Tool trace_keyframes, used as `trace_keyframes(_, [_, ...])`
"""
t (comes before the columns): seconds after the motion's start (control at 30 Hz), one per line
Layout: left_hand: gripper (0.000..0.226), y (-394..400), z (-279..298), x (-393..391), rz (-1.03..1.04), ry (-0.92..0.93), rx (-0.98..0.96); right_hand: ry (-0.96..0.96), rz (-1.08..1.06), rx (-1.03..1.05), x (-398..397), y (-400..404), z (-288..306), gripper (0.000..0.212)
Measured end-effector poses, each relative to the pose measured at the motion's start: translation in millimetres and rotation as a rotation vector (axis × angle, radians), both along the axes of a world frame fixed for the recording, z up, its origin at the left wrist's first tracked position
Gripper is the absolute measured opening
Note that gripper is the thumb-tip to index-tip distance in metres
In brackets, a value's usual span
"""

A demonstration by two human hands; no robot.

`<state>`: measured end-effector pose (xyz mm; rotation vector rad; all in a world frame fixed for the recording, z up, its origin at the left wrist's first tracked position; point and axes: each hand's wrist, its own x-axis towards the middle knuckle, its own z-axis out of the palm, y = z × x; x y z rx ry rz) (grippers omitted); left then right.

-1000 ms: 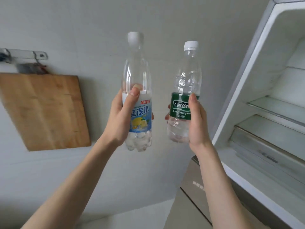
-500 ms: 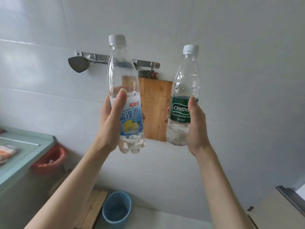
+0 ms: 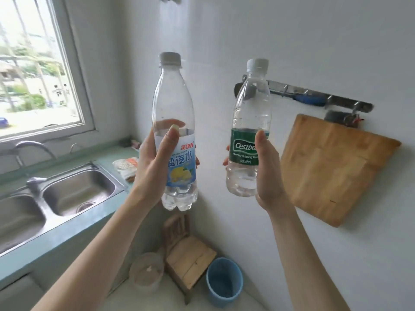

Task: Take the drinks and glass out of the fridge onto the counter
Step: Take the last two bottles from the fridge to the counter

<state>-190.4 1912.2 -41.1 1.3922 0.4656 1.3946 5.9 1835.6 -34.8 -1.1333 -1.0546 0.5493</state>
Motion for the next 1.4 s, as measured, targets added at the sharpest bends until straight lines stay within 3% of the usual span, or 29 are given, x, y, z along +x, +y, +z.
trace_keyframes(0.1, [0.061,21,0,-42,0.109,0.006,0.004,0.004,0.117,-0.005,-32,46,-2,0.058])
trace_keyframes(0.2, [0.072,41,0,-81,0.228,0.028,0.016,0.0,0.244,-0.005,-65,85,-5,0.073])
trace_keyframes(0.3, [0.057,57,0,-113,0.346,0.062,0.028,-0.028,0.342,0.006,-97,122,-5,0.093])
trace_keyframes(0.4, [0.059,70,-1,-143,0.452,0.055,0.034,-0.022,0.431,0.018,-126,154,-5,0.074])
trace_keyframes(0.5, [0.095,79,0,-166,0.544,0.043,0.039,-0.038,0.523,0.041,-153,184,-5,0.088])
trace_keyframes(0.57, [0.089,83,0,-181,0.613,0.041,0.023,-0.031,0.589,0.048,-170,204,-7,0.093])
trace_keyframes(0.63, [0.073,85,-1,-194,0.685,0.047,0.001,-0.035,0.658,0.068,-188,220,-8,0.083])
trace_keyframes(0.73, [0.083,85,-3,-212,0.787,0.042,-0.004,-0.045,0.733,0.091,-214,243,-14,0.063])
trace_keyframes(0.83, [0.109,79,-7,-229,0.895,0.065,0.003,-0.06,0.818,0.09,-244,262,-24,0.076])
trace_keyframes(0.97, [0.101,68,-14,-255,1.001,0.08,-0.035,-0.03,0.926,0.086,-281,270,-32,0.065])
trace_keyframes(1.17, [0.11,50,-28,-306,1.16,0.07,-0.055,-0.009,1.097,0.04,-349,267,-37,0.094])
trace_keyframes(1.3, [0.108,39,-37,-347,1.235,0.087,-0.062,-0.031,1.149,0.032,-395,263,-39,0.08])
trace_keyframes(1.4, [0.11,32,-38,-381,1.263,0.086,-0.063,-0.02,1.168,0.02,-434,259,-40,0.084])
